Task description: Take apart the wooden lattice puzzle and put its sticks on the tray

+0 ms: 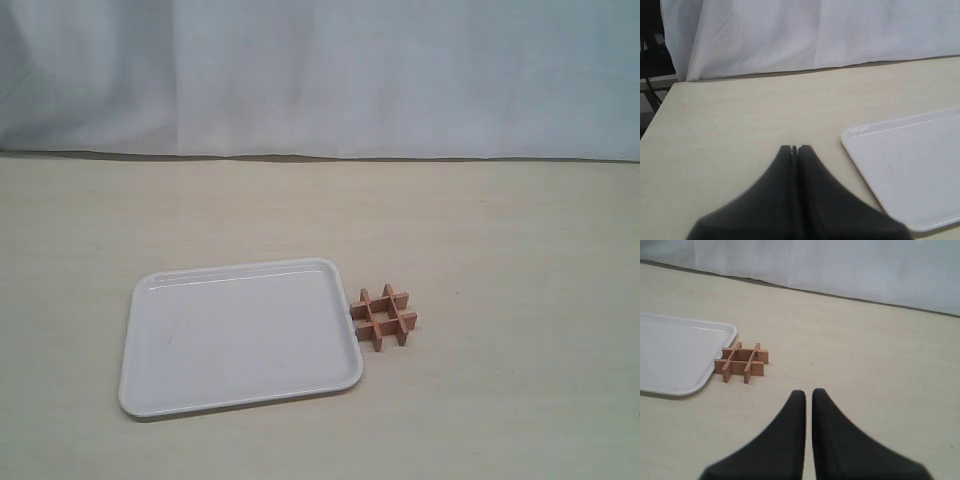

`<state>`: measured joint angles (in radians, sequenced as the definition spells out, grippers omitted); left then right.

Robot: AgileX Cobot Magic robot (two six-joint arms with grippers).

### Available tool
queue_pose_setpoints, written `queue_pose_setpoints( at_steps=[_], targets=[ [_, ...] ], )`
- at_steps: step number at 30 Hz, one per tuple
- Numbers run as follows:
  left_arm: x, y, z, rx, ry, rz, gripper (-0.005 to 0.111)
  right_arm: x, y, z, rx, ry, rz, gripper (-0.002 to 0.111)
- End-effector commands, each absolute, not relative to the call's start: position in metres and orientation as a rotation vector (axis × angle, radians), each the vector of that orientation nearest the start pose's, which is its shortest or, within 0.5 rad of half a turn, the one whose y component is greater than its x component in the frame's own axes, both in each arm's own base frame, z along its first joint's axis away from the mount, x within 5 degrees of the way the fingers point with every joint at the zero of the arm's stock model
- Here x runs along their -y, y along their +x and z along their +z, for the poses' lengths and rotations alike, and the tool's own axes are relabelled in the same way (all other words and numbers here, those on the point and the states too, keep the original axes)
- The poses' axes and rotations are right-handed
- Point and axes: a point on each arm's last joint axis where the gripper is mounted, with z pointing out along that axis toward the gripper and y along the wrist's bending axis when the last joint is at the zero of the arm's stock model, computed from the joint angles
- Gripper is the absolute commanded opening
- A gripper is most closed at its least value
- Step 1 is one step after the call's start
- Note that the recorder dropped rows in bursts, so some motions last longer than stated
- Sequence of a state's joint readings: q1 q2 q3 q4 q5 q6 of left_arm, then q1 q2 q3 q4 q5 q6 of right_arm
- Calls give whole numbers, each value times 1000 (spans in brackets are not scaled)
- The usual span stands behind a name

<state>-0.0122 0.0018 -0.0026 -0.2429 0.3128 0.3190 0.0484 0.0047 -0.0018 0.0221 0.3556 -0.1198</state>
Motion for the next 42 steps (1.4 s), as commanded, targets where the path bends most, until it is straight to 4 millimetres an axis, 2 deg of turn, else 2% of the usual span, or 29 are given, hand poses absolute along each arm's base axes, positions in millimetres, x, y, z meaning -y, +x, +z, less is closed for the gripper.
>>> queue_pose_setpoints(
  at_steps=[1,16,18,23,26,27,29,30,32,39,42],
  targets=[
    [7,54,186,-1777,136,-12,0,-3,53,181,-1834,-144,-42,4],
    [7,54,186,-1777,136,-12,0,-3,53,182,-1828,-143,-43,4],
    [7,54,186,-1777,136,-12,0,-3,55,187,-1762,-137,-45,4],
    [7,54,186,-1777,136,-12,0,-2,54,225,-1347,-102,-56,4],
    [7,54,186,-1777,136,-12,0,-2,51,237,-1216,-85,-50,4],
    [7,54,186,-1777,136,-12,0,-2,50,239,-1189,-48,-3,4],
    [7,54,186,-1777,136,-12,0,0,49,241,-1171,108,199,4],
    [7,54,186,-1777,136,-12,0,1,50,238,-1183,227,347,4],
    [7,54,186,-1777,136,-12,0,1,52,234,-1221,347,489,4],
    [7,54,186,-1777,136,-12,0,1,54,234,-1226,347,482,4],
    [7,54,186,-1777,136,-12,0,0,63,248,-1292,347,459,4]
  ],
)
